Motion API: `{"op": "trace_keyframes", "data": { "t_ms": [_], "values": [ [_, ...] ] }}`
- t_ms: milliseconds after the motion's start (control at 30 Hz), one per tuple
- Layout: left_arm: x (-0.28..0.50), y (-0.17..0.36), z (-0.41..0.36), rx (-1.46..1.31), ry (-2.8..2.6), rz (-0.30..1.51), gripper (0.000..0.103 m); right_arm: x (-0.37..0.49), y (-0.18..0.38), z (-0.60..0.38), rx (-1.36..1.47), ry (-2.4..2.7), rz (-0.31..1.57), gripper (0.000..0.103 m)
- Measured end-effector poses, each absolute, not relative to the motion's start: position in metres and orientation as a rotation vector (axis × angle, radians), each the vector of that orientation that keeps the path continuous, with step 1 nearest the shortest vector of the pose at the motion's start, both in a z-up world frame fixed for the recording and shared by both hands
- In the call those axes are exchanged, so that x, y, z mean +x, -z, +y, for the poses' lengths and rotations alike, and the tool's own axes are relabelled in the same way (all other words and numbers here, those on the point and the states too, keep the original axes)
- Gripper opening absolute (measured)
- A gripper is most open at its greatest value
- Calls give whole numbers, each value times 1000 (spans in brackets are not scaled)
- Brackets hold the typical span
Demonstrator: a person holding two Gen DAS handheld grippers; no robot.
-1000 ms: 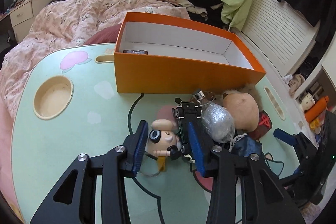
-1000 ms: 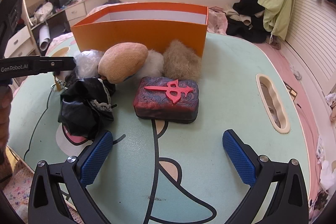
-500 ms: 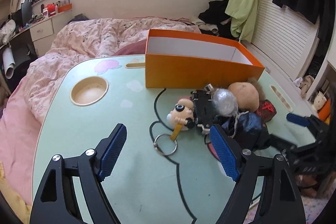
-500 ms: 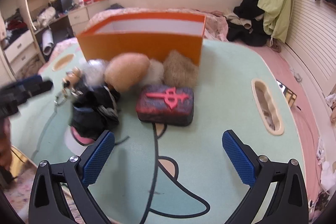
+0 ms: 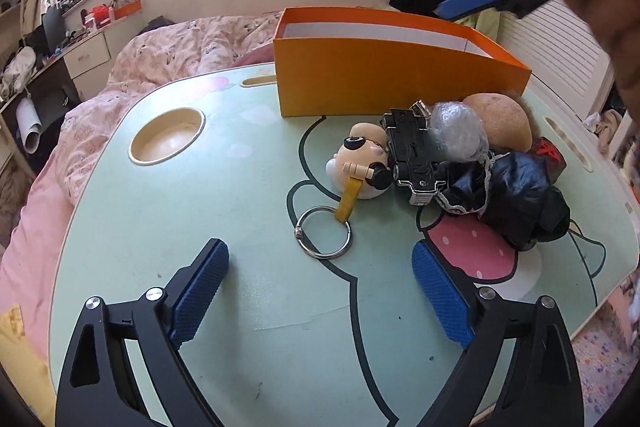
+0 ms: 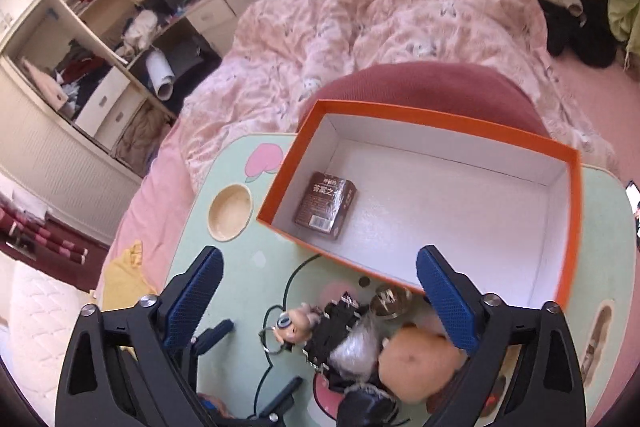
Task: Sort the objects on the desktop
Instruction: 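Reach the right gripper into the box toward the brown card box, then grasp the brown card box with the right gripper and set it on the pile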
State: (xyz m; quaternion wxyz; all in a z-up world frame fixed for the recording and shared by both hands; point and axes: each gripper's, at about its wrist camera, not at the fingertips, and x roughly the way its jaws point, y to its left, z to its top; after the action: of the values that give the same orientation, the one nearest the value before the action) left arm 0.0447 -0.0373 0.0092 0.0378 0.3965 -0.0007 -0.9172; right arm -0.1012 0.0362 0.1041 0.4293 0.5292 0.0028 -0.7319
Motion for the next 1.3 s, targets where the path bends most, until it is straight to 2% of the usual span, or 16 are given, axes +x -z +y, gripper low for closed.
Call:
{"op": "trace_keyframes", "data": {
  "t_ms": [33, 67, 133, 233, 500, 667, 867, 1100, 1200, 1300],
  "values": [
    [45, -9, -36, 1217, 2816, -4, 101, -113, -93, 19, 1391, 1809, 12, 85],
    [45, -8, -36, 1229, 2814, -4, 103, -123, -83, 4, 1448, 1794, 24, 83],
    [47, -8, -36, 1232, 2819, 0, 103, -138, -61, -18, 1546, 1788, 48, 82],
    [48, -9, -35, 1230, 2820, 0, 103, -148, -40, -34, 1601, 1801, 79, 74],
    [50, -6, -30, 1232, 2827, 3, 103, -147, -32, -43, 1589, 1834, 236, 74],
    [51, -6, -30, 1231, 2827, 2, 103, -164, -36, -13, 1627, 1972, 239, 71],
    [50, -5, -31, 1233, 2829, 1, 103, -166, -42, -8, 1660, 1825, 47, 71],
    [47, -4, -33, 1234, 2836, 2, 103, -152, -31, -48, 1697, 1815, 124, 70],
    [46, -3, -35, 1236, 2842, 8, 103, -143, -28, -60, 1660, 1886, 296, 69],
    [45, -3, -33, 1236, 2843, 8, 103, -141, -26, -55, 1674, 1880, 320, 54]
  ]
}}
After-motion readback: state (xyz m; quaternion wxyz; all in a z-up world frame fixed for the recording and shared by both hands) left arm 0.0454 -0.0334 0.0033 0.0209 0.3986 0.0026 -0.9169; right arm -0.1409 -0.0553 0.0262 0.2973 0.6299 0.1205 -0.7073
